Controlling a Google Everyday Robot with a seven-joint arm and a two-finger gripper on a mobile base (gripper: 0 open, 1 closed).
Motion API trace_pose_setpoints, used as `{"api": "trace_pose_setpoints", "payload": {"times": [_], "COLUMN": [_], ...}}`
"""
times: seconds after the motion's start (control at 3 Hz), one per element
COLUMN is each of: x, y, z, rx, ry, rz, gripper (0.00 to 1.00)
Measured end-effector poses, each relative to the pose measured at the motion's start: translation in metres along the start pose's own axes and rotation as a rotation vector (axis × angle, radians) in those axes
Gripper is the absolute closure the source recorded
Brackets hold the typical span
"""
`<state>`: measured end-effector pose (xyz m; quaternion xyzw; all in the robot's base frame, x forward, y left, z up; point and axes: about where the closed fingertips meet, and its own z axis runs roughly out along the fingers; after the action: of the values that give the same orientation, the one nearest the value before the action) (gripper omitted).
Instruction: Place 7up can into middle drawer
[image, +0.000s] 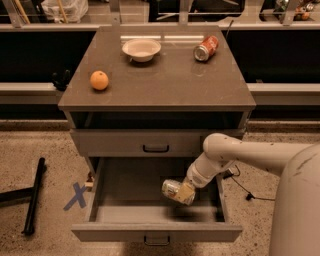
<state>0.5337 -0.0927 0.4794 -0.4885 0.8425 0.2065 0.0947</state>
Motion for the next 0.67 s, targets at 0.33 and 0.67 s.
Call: {"api": "trace_pose_setpoints", "payload": {"times": [0.33,0.67], "x": [0.007,0.008], "y": [-0.015,-0.025], "z": [0.023,0.038], "rx": [0.042,0.065], "ry": [0.007,0.01], "rz": [0.039,0.056], "gripper": [0.82,0.59]}}
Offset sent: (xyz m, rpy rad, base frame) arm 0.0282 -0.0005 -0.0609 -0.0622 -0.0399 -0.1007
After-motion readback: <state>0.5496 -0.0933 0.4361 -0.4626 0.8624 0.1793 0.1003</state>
